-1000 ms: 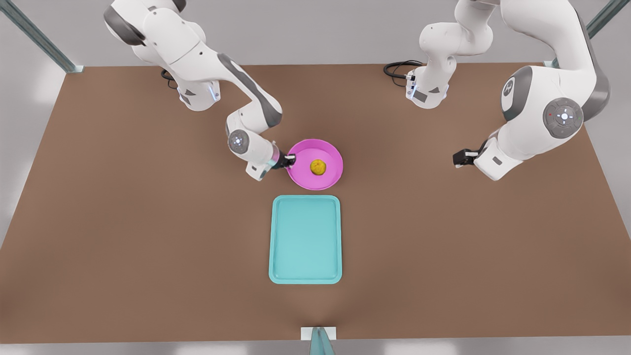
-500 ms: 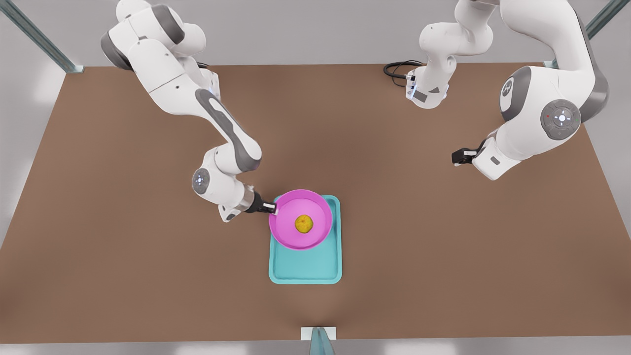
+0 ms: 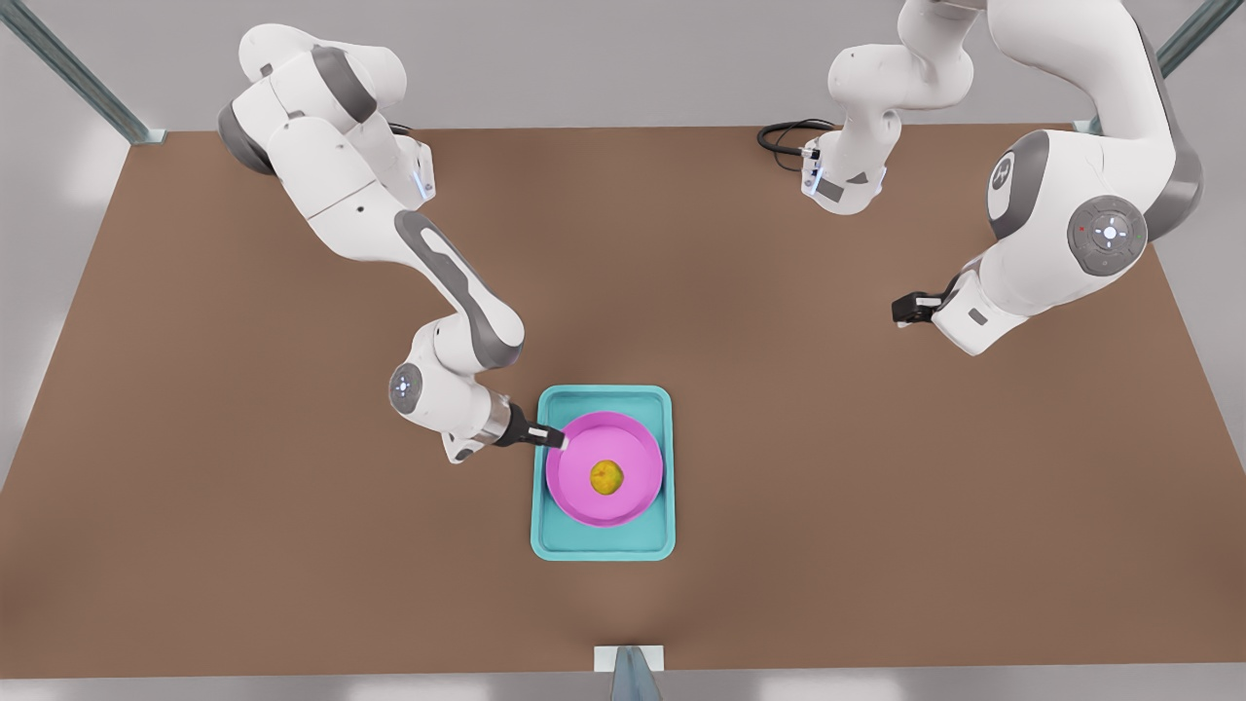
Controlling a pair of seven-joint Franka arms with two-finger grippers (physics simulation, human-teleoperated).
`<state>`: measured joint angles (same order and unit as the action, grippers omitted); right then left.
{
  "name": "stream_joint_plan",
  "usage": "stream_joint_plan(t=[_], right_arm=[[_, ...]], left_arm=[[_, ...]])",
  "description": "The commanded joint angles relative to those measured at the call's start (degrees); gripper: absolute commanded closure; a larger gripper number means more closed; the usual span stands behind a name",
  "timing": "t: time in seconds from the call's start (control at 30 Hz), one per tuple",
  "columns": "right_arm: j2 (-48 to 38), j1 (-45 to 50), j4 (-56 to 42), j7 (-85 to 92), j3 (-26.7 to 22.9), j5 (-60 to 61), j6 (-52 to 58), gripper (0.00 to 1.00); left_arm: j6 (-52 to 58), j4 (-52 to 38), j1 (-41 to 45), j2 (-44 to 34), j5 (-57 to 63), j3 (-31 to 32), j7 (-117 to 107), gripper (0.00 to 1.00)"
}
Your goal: Place the orange on the plate with the left arm and the plate on the tray with the right arm
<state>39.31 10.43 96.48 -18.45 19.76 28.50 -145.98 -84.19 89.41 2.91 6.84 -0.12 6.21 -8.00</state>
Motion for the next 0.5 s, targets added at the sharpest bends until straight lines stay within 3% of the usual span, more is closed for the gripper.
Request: stream_joint_plan(t=[0.0,0.03,0.07,0.1,0.13,0.23,0.3,0.4,0.47], right_arm=[[-3.0,-0.1,2.4,-1.9,-0.1,-0.6,2.9,0.00],[-10.9,-0.1,8.5,-1.3,-4.5,-2.5,19.1,0.00],[-15.1,-0.3,8.8,-1.2,-9.6,-14.0,39.6,0.00],[-22.5,-1.1,8.6,2.5,-11.3,-32.1,59.0,0.00],[-29.7,-4.8,6.9,4.7,-11.3,-36.7,67.7,0.00],[-39.7,-8.2,1.0,9.3,-14.4,-37.7,67.7,0.00],[-38.9,-8.6,-6.7,18.5,-16.8,-37.8,67.9,0.00],[-35.2,-8.8,-15.4,18.6,-16.8,-37.6,68.0,0.00],[-35.0,-11.0,-16.4,18.7,-16.9,-36.5,68.1,0.00]], left_arm=[[0.1,0.0,0.0,-0.1,0.0,0.0,0.0,0.00],[0.1,0.0,0.0,-0.1,0.0,0.0,0.0,0.00],[0.1,0.0,0.0,-0.1,0.0,0.0,0.0,0.00],[0.0,0.0,0.0,-0.1,0.0,0.0,0.0,0.00],[0.1,0.0,0.0,-0.2,0.0,0.0,0.0,0.00],[0.1,-0.1,0.0,-0.4,0.0,0.1,-0.1,0.00],[0.1,-0.1,0.0,-0.3,0.0,0.0,-0.1,0.00],[0.1,-0.1,0.0,-0.3,0.0,0.1,-0.1,0.00],[0.1,-0.1,0.0,-0.2,0.0,0.1,-0.1,0.00]])
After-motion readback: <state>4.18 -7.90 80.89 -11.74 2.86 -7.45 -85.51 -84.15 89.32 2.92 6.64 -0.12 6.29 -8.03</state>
